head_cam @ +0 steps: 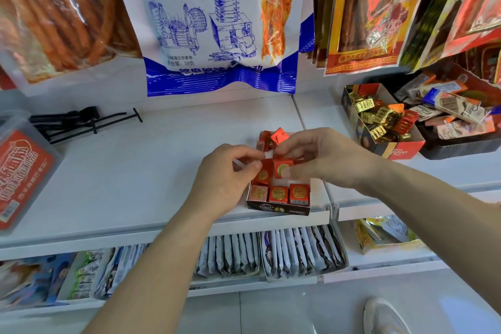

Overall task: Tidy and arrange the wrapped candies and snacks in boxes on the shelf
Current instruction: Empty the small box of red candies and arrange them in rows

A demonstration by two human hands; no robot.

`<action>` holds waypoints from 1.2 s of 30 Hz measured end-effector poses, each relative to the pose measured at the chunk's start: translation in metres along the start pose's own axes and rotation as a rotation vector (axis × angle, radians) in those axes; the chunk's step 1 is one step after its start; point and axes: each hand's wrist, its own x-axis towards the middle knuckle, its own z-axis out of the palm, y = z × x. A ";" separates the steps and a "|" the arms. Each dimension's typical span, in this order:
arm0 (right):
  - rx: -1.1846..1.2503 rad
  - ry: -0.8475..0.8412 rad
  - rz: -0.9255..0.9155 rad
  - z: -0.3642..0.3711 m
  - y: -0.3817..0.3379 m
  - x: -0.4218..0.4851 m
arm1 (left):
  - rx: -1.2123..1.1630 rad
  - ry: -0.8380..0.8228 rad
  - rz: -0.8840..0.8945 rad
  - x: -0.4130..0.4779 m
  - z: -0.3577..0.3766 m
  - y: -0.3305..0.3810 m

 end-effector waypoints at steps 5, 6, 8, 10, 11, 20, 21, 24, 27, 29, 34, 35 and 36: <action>-0.117 0.037 0.016 0.006 0.003 0.005 | 0.036 -0.038 -0.023 0.002 0.004 -0.006; -0.140 0.047 0.012 0.008 0.003 0.005 | 0.022 -0.036 -0.035 0.003 0.004 -0.007; -0.229 0.049 -0.002 0.012 0.005 0.006 | -0.003 -0.048 -0.056 0.003 0.003 -0.007; -0.362 0.046 -0.026 0.014 0.006 0.005 | -0.018 -0.063 -0.065 0.003 0.003 -0.008; -0.414 0.054 -0.038 0.014 0.007 0.005 | -0.026 -0.066 -0.067 0.003 0.002 -0.008; -0.632 0.094 -0.175 0.017 0.007 0.002 | -0.033 -0.078 -0.066 0.004 0.002 -0.009; -0.677 0.073 -0.184 0.016 0.008 0.003 | -0.025 -0.079 -0.062 0.004 0.002 -0.009; -0.801 0.000 -0.213 0.015 0.008 0.004 | 0.000 -0.087 -0.050 0.006 0.000 -0.010; -0.820 0.086 -0.271 0.013 0.008 0.005 | 0.029 -0.064 -0.027 0.010 0.000 -0.010; -0.674 0.263 -0.244 0.004 0.007 0.010 | 0.042 -0.012 -0.007 0.012 -0.001 -0.010; -0.617 0.379 -0.134 -0.011 0.015 0.042 | -0.017 0.113 -0.012 0.021 0.009 -0.005; -0.630 0.339 -0.111 -0.009 0.015 0.045 | -0.024 0.123 -0.015 0.024 0.012 -0.004; -0.645 0.311 -0.103 -0.007 0.016 0.047 | -0.026 0.123 -0.020 0.027 0.016 -0.003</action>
